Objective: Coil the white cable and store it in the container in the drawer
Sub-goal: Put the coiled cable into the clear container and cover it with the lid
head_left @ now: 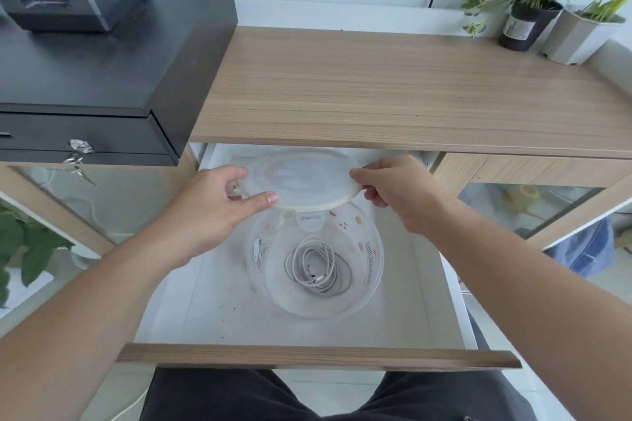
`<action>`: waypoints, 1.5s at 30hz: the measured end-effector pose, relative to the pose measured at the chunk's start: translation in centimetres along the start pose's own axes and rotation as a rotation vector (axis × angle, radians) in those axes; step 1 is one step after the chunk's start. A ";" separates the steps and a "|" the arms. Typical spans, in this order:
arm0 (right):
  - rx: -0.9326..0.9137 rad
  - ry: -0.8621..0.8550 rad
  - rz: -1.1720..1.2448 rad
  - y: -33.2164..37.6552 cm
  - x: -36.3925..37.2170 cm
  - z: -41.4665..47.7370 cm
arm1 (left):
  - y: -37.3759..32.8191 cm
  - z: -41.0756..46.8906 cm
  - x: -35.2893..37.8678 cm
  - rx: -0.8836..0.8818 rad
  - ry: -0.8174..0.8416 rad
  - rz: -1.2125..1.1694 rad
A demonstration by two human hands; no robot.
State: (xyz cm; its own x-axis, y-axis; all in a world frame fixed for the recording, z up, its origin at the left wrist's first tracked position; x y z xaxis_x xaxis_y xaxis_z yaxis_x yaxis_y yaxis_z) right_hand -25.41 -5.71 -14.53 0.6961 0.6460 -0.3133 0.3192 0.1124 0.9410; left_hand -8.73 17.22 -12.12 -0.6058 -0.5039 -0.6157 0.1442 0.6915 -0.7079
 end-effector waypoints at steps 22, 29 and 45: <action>-0.004 0.152 -0.326 -3.0 -0.8 -8.8 | 3.9 -4.7 3.6 0.103 0.095 0.330; -0.052 0.176 -0.314 -2.5 -0.3 -8.9 | 4.3 -4.8 3.6 0.132 0.083 0.265; -0.149 0.102 -0.409 -2.1 -1.4 -9.2 | 4.3 -4.7 3.3 0.126 0.006 0.249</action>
State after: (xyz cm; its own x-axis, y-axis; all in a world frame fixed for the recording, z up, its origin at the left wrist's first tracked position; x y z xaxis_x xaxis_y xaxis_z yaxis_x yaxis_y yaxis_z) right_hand -32.99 0.08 -14.89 0.4629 0.5959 -0.6562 0.4535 0.4769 0.7530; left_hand -13.78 20.98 -15.59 -0.5440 -0.3230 -0.7744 0.3854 0.7237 -0.5725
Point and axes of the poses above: each hand's wrist, its own z-axis towards the middle knuckle, its own x-axis out of the palm, y = z × x, the point moved 8 cm from there along z, towards the middle knuckle, and after that the axes turned 13 degrees about -x, right-handed, at the moved point
